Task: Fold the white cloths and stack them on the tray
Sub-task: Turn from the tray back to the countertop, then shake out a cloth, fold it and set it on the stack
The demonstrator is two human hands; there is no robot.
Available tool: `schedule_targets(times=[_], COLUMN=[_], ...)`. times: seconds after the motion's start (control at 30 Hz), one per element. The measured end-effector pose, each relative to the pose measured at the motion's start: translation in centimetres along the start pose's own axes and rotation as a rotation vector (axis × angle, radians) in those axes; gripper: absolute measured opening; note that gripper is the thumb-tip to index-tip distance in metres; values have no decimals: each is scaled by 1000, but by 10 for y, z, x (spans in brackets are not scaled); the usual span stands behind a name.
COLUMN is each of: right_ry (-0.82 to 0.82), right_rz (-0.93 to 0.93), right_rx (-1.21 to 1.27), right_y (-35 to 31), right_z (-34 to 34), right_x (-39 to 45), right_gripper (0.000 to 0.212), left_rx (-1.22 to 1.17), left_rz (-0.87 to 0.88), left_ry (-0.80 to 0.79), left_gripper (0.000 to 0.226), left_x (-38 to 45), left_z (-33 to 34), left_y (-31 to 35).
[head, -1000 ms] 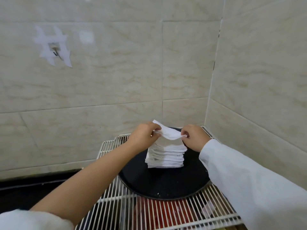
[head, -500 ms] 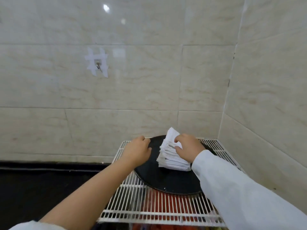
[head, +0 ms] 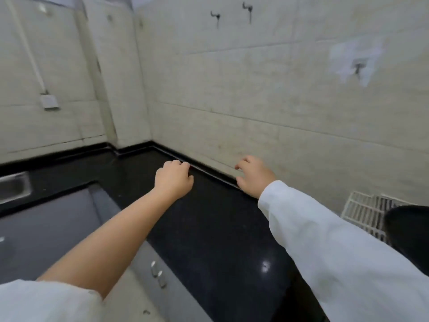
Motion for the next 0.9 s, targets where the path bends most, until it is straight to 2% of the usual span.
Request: schedule_targets(times=[0.13, 0.4, 0.7, 0.9], right_ry=[-64, -163, -321, -386], right_rz=[-226, -534, -782, -951], right_rx=[96, 263, 347, 382], right_y=[-156, -426, -649, -786], right_z=[80, 197, 332, 417], right_x=[49, 96, 159, 221], right_gripper=[40, 43, 43, 45], left_rx=[139, 298, 395, 463], left_rz=[-216, -459, -793, -978], left_ry=[13, -9, -66, -96], left_gripper=[41, 39, 40, 38], left_x=[-18, -66, -113, -105], left_z=[-17, -45, -30, -20], left_y=[-182, -446, -681, -822])
Point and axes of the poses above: each hand's wrist, its own x-axis towards the middle knuckle, its own z-axis out of the palm, y = z × x, the point moved 4 cm from there along x, towards the middle knuckle, and after that the axes turned 12 degrees about y, right-handed, at the moved point
